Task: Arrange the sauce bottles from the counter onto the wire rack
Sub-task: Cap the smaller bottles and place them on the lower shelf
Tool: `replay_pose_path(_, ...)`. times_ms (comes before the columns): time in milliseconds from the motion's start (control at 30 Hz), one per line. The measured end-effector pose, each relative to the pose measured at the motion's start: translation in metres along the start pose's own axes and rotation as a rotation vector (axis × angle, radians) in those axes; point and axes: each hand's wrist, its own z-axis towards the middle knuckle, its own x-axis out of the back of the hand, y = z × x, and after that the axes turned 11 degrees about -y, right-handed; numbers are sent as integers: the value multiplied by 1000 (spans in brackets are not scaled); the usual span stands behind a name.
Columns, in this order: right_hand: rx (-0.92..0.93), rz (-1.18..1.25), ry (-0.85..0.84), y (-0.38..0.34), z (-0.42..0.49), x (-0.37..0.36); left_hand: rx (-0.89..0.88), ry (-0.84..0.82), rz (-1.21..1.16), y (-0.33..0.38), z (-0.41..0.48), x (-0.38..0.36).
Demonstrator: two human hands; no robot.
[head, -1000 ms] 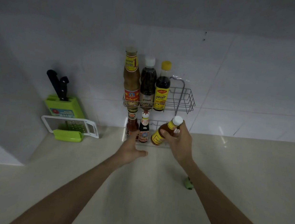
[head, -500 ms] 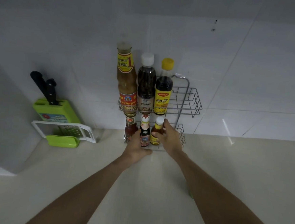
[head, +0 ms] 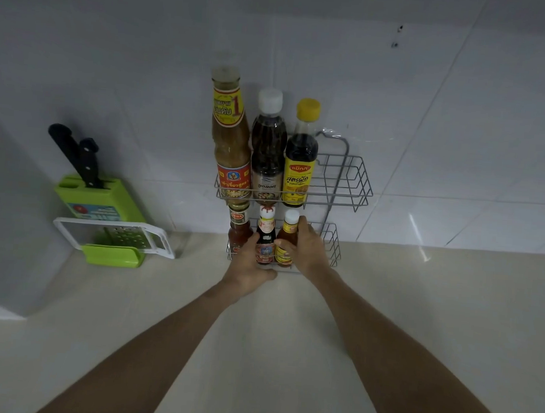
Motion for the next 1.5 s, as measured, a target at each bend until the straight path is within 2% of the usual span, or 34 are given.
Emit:
replay_pose_path(467, -29, 120, -169, 3, -35, 32, 45, -28, 17, -12, -5, 3)
replay_pose_path(600, -20, 234, -53, 25, -61, 64, 11, 14, 58, -12, -16, -11)
replay_pose_path(667, -36, 211, 23, 48, -82, 78, -10, 10, 102, -15, -23, -25)
replay_pose_path(767, -129, 57, 18, 94, -125, 88, -20, -71, 233, -19, -32, -59)
replay_pose_path(933, -233, -190, -232, 165, -182, 75, -23, -323, 336, -22, -39, -123)
replay_pose_path(1000, -257, -243, -256, 185, -194, 63, -32, -391, 365, -21, -38, -145)
replay_pose_path(1167, -299, -180, -135, 194, -203, 49, -76, -408, 379, -15, -25, -183)
replay_pose_path(1300, -273, -178, -81, 190, -201, 47, -89, -345, 392, -19, -17, -193)
replay_pose_path(1400, -160, -68, 12, 182, -202, 53, -107, -339, 341, -22, -18, -195)
replay_pose_path(1500, -29, 31, 138, 169, -203, 63, -150, -250, 269, -26, -23, -191)
